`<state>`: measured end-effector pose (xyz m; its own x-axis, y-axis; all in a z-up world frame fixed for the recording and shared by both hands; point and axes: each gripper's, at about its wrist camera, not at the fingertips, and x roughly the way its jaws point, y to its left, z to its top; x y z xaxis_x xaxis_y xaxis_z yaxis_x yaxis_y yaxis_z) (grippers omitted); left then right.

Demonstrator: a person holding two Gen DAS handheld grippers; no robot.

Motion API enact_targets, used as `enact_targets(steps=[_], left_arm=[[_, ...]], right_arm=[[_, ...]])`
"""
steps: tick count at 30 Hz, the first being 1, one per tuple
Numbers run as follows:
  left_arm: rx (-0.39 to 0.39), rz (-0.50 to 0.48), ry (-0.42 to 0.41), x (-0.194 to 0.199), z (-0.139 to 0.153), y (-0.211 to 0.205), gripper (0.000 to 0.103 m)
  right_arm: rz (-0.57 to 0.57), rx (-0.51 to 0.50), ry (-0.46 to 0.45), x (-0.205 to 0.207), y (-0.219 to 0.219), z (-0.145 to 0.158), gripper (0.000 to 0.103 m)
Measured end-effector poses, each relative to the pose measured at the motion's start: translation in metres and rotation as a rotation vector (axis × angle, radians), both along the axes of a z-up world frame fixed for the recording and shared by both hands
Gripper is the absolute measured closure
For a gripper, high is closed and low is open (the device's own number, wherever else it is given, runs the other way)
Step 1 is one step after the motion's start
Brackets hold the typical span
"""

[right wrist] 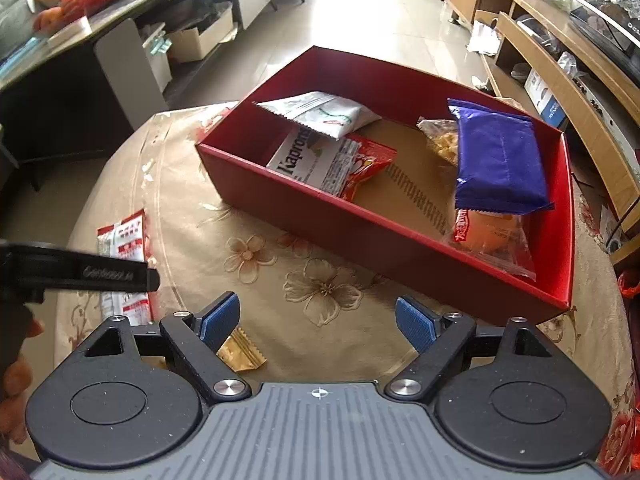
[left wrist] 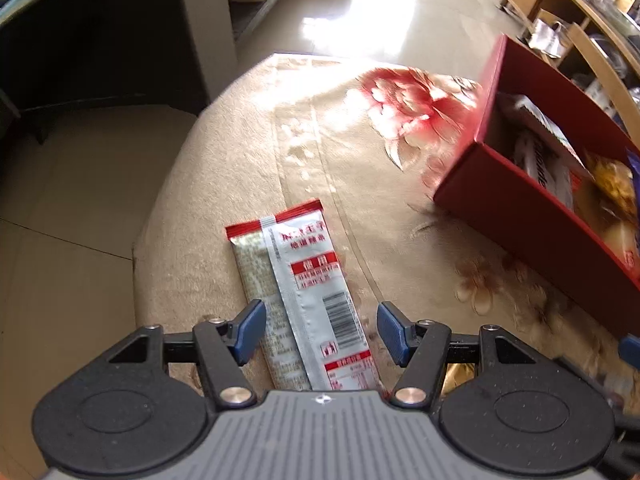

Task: Organize snacks
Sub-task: 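Move left tool to the red-white spicy strip packet while right tool approaches the gold sachet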

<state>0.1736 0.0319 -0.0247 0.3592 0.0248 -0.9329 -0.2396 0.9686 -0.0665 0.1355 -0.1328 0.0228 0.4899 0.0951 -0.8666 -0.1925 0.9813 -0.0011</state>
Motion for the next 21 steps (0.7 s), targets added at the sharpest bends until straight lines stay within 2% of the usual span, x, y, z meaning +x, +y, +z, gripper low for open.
enact_targets(steps=[3,7,10,14,17,21], left_arm=[[0.021,0.007,-0.011,-0.002,0.0,-0.003,0.047],[0.054,-0.035,-0.027,-0.01,0.0,-0.005,0.058],[0.04,-0.082,-0.037,-0.02,0.003,-0.006,0.066],[0.026,-0.15,-0.032,-0.033,0.005,-0.008,0.071],[0.01,-0.115,-0.033,-0.038,0.009,0.003,0.072],[-0.068,-0.034,-0.054,-0.039,0.019,0.026,0.072]], right_arm=[[0.021,-0.011,0.011,-0.001,0.006,-0.004,0.014],[0.039,-0.022,0.024,-0.001,0.01,-0.008,0.014],[0.046,-0.022,0.039,-0.001,0.012,-0.011,0.014],[0.06,-0.012,0.073,-0.001,0.017,-0.019,0.014],[0.054,0.01,0.108,0.001,0.02,-0.026,0.014],[0.021,0.09,0.147,0.003,0.023,-0.031,0.014]])
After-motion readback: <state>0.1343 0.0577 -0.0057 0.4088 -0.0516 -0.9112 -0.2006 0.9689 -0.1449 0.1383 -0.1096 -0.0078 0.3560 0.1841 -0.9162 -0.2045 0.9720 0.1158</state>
